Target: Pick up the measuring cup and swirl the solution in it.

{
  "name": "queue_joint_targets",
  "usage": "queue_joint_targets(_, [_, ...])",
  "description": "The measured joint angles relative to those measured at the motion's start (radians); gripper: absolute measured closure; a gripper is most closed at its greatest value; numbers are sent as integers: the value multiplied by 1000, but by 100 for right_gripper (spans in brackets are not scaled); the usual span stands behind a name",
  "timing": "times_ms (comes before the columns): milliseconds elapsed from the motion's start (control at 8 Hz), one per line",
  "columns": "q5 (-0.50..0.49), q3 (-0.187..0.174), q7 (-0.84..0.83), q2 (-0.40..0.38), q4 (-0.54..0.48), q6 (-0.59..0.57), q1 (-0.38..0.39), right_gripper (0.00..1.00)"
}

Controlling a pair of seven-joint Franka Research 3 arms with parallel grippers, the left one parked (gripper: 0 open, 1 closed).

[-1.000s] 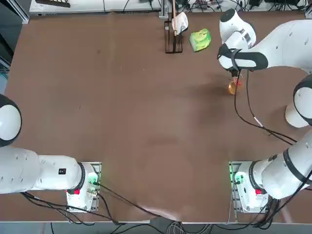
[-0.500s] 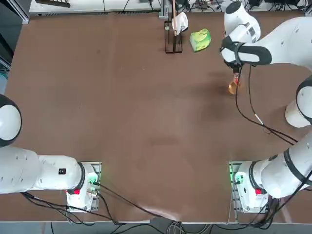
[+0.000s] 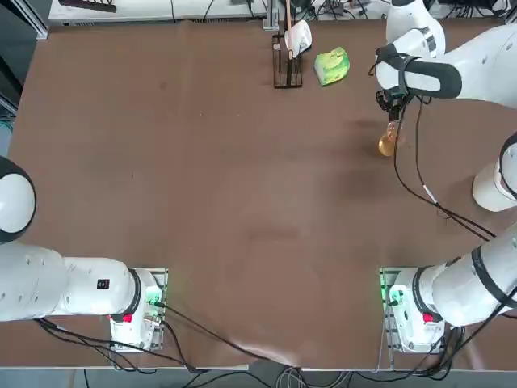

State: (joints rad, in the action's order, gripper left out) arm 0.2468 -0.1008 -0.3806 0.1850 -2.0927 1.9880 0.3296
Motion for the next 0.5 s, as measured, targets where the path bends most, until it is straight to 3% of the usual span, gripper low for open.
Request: queue_joint_targets(500, [-15,0,102,1,-19,-12,-18,98])
